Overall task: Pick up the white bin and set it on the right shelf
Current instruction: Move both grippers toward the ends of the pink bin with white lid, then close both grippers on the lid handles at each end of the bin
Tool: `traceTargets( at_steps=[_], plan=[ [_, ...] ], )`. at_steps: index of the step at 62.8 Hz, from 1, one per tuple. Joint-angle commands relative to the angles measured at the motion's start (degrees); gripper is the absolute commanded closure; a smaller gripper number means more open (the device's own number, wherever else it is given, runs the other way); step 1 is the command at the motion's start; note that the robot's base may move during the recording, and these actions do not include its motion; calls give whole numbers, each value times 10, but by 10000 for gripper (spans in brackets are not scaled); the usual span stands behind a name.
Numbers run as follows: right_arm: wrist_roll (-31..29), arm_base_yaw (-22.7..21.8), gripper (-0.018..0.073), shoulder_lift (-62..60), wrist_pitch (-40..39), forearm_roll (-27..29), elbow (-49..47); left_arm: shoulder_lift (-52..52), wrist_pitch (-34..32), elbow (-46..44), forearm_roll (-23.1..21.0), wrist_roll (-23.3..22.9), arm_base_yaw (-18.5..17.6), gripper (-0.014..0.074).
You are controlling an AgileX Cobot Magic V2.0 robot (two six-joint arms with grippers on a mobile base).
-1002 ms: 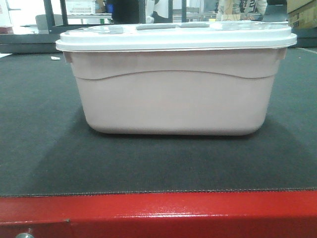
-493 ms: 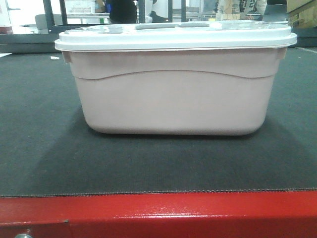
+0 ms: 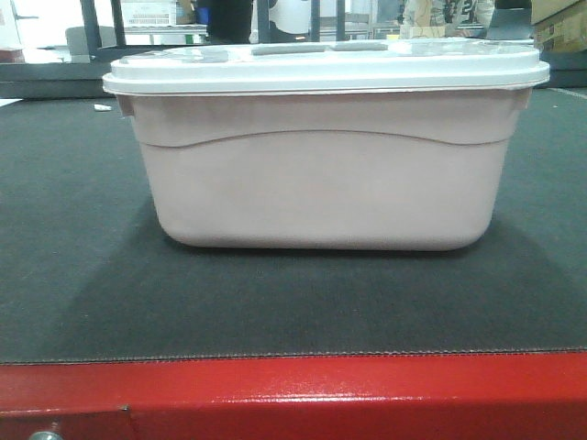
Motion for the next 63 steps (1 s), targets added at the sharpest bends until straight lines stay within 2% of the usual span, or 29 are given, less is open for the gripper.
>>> traceTargets(
  at_steps=[1, 6, 14, 18, 21, 28, 40, 45, 50, 56, 63],
  plan=[
    [-4, -3, 386, 54, -35, -4, -52, 51, -11, -56, -3, -2, -15, 677],
    [-4, -3, 291, 91, -34, -4, -76, 92, 6, -85, -3, -2, -27, 587],
    [-4, -3, 158, 148, -15, -4, -106, 159, 13, -121, -19, -2, -44, 356],
    [-4, -3, 114, 172, 9, -4, -118, 192, 16, -135, -43, -2, -48, 259],
    [-4, -3, 86, 190, 30, -4, -126, 219, 23, -147, -69, -2, -49, 225],
    [-3, -3, 29, 231, 88, 21, -154, 285, 64, -185, -114, -2, -49, 214],
    [-4, -3, -26, 322, 218, 139, -238, 404, 156, -285, -181, 3, -49, 181],
    [-4, -3, -27, 371, 280, 181, -293, 466, 209, -343, -221, 41, -49, 162],
    [-13, -3, -27, 422, 345, 225, -352, 527, 254, -400, -279, 92, -47, 162],
    [-60, -3, -27, 485, 411, 291, -419, 597, 313, -458, -362, 154, -33, 162],
    [-114, -4, -27, 545, 476, 357, -484, 663, 393, -501, -458, 222, 3, 162]
  ],
)
